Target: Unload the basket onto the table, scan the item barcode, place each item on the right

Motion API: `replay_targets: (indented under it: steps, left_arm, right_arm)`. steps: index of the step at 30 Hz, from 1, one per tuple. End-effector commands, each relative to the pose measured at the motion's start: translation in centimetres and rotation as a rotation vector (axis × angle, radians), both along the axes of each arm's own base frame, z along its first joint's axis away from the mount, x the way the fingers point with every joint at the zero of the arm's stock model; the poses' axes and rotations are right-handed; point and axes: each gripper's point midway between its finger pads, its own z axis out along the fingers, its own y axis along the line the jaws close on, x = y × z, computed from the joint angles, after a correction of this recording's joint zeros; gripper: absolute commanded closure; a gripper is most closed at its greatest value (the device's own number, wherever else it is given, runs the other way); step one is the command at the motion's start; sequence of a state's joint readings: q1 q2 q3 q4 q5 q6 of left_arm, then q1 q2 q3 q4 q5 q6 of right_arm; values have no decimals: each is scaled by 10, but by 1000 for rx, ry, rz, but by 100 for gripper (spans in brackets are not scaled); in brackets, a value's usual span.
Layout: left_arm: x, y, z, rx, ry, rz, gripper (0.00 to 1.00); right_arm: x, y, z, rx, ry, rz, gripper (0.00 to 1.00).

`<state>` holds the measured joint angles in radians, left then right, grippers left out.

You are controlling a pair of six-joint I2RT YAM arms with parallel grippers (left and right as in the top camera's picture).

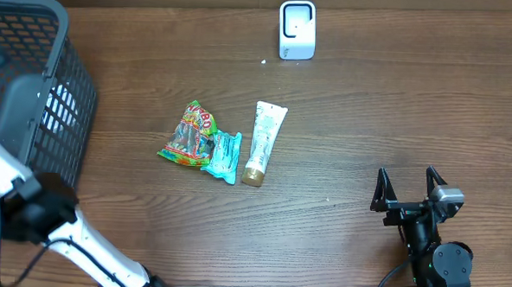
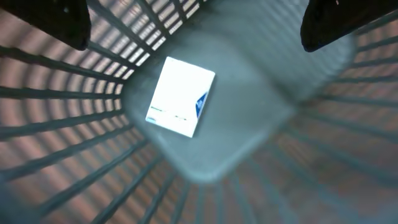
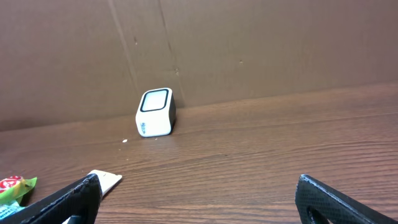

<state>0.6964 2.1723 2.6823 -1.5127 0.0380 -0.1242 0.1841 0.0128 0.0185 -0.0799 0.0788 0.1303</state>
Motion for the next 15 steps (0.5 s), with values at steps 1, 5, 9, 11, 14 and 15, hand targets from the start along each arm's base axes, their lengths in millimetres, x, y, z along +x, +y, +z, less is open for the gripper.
replay_targets:
  steps: [1,5,9,11,14,15]
  left_arm:
    - [23,8,-75,-117,103,-43,0]
    - [28,13,-110,-155,163,-48,0]
    - [31,14,-134,-180,202,-58,0]
    - [34,13,-143,-184,218,-67,0]
    - [37,12,-157,-172,261,-72,0]
    - [38,11,-161,-168,276,-74,0]
  right_arm:
    - [0,0,-2,-4,-2,-3,0]
    - [0,0,-2,-4,-2,-3,0]
    - [0,0,-2,-4,-2,-3,0]
    - [0,0,-2,-4,-2,-3,0]
    - [0,0,-2,-4,-2,-3,0]
    - [0,0,-2,-4,-2,-3,0]
